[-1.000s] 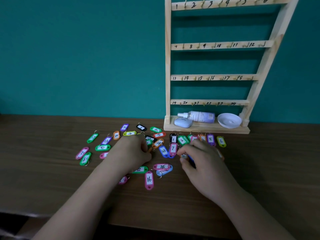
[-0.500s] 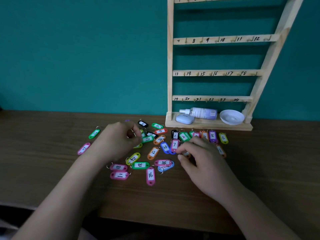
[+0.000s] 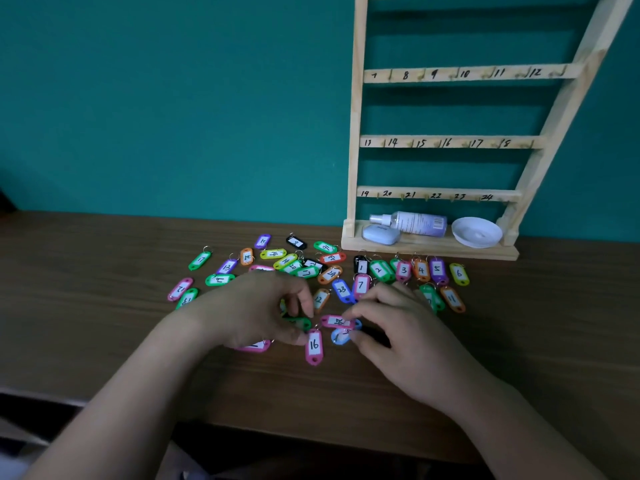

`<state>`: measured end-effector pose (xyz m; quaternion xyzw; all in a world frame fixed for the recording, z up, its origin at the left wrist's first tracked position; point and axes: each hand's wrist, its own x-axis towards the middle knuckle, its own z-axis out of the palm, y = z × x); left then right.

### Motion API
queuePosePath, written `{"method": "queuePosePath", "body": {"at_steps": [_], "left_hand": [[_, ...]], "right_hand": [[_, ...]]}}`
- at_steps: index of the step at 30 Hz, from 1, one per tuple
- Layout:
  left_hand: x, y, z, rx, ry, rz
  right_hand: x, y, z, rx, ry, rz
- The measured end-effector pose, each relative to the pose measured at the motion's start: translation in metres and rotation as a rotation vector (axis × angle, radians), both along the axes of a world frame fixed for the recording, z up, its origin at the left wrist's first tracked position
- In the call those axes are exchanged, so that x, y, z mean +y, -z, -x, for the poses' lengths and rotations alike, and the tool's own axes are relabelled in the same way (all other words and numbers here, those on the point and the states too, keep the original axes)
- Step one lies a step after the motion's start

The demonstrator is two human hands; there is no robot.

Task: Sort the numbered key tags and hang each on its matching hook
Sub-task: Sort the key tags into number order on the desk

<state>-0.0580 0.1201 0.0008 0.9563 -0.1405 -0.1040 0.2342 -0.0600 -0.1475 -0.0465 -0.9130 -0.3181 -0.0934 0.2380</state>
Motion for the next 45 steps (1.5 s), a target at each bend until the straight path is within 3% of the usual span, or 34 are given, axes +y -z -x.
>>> {"method": "queuePosePath", "body": {"at_steps": [12, 20, 24, 39, 45], "left_hand": [[0.033, -0.01, -0.003, -0.154, -0.196, 0.037], [0.046, -0.018, 0.008, 0.14, -0.112, 0.038], [0.044, -0.02, 0.011, 0.193, -0.089, 0.014], [0.022, -0.016, 0.012, 0.144, -0.035, -0.049], [0.012, -0.019, 0.017, 0.134, -0.054, 0.299]], "right_hand": [[0.0, -0.004, 0.002, 0.022, 0.004, -0.036], [0.0, -0.006, 0.003, 0.01, 0.003, -0.062], [0.001, -0.006, 0.004, 0.016, -0.001, -0.067], [0.002, -0.007, 0.004, 0.023, -0.001, -0.085], [0.004, -0.01, 0.007, 0.133, -0.01, -0.234]]}}
